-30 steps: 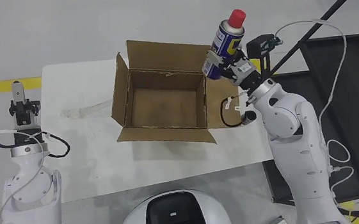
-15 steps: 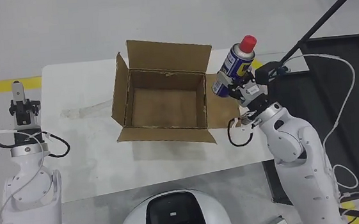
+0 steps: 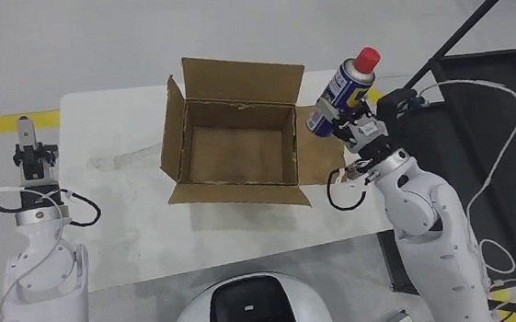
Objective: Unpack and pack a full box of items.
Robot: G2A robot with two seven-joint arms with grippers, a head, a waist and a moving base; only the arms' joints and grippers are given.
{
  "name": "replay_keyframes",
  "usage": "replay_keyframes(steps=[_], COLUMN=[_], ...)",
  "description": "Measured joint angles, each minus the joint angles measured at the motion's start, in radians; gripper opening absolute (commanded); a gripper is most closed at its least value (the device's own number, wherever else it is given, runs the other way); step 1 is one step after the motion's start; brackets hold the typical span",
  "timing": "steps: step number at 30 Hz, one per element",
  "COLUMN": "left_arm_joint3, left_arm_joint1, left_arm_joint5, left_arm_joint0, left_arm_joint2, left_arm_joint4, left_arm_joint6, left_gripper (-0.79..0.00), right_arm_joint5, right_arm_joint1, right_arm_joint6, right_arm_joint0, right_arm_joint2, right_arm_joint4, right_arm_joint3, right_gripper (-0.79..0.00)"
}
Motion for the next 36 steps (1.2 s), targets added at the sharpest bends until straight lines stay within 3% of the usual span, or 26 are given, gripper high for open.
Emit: replay_keyframes(steps=[10,18,27,36], left_arm_joint3=[0.000,0.000,0.000,0.000], left_arm_joint1=[0.000,0.000,0.000,0.000], left_arm_joint5=[0.000,0.000,0.000,0.000], left_arm_joint0=[0.000,0.000,0.000,0.000], left_arm_joint2=[0.000,0.000,0.000,0.000], left_arm_joint4=[0.000,0.000,0.000,0.000], left_arm_joint6=[0.000,0.000,0.000,0.000], left_gripper=[0.000,0.000,0.000,0.000], right_arm_joint5=[-0.173,-0.267,-0.185,-0.105], right_arm_joint1=[0.001,0.002,-0.003,-0.005], right_arm_joint6=[-0.448,-0.733,-0.980,-1.113], right_arm_joint0=[-0.250,-0.407,-0.349,-0.260], right_arm_joint2=[0.086,0.098,0.028,-0.038], right_arm_joint4=[-0.122,-0.328,-0.484,-0.591], right_arm_joint3=[-0.015,0.102,0.319,0.568], right_gripper=[-0.785,-0.785,-0.785,-0.785])
